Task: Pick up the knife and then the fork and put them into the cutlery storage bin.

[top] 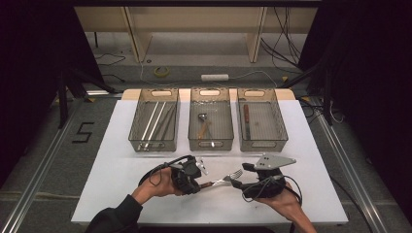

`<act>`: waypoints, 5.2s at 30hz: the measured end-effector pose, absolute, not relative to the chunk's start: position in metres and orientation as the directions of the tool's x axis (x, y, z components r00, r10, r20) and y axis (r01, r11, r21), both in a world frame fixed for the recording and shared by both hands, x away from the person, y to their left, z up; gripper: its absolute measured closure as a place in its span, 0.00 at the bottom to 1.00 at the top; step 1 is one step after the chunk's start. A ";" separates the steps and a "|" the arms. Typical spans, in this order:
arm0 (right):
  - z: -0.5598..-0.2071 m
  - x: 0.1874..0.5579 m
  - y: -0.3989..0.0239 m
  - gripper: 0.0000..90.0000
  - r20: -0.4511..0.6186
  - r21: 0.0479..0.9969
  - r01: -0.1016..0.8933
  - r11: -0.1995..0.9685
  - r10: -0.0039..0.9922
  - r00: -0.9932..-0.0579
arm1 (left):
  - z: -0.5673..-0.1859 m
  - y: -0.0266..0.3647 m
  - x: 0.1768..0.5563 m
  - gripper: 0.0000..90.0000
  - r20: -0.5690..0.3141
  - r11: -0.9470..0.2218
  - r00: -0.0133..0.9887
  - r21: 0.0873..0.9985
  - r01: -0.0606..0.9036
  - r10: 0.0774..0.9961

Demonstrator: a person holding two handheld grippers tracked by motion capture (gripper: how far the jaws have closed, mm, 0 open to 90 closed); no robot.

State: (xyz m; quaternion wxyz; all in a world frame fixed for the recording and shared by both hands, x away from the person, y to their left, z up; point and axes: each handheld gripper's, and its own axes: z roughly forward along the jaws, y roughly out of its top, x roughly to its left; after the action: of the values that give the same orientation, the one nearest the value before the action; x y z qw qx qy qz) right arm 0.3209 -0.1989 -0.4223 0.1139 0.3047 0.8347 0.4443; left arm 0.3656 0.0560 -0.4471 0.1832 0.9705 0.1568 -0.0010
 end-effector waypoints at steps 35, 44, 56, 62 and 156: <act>-0.457 0.292 -0.128 0.49 -0.262 0.634 0.075 0.770 0.305 -0.916 | -0.427 0.044 0.344 0.84 -0.152 -0.897 0.958 0.341 0.283 0.244; -0.460 0.287 -0.119 0.61 -0.362 0.566 -0.021 0.824 0.226 -0.904 | -0.425 0.042 0.342 0.84 -0.166 -0.897 0.955 0.335 0.289 0.246; -0.462 0.281 -0.114 0.78 -0.451 0.509 -0.111 0.854 0.155 -0.879 | -0.424 0.043 0.343 0.84 -0.193 -0.894 0.953 0.342 0.288 0.234; -0.463 0.279 -0.115 0.84 -0.501 0.465 -0.183 0.866 0.087 -0.861 | -0.420 0.044 0.342 0.83 -0.193 -0.890 0.956 0.361 0.277 0.220; -0.390 0.397 -0.240 0.86 -0.123 0.765 0.421 0.487 0.753 -0.647 | -0.427 0.154 0.324 0.17 -0.074 -0.340 0.778 0.870 0.356 0.624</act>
State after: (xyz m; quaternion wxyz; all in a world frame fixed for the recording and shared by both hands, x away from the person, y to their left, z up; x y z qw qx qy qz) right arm 0.3966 -0.2399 -0.3903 0.2282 0.3531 0.8314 0.3634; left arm 0.3236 0.1540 -0.4274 0.4876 0.8069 0.3037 0.1376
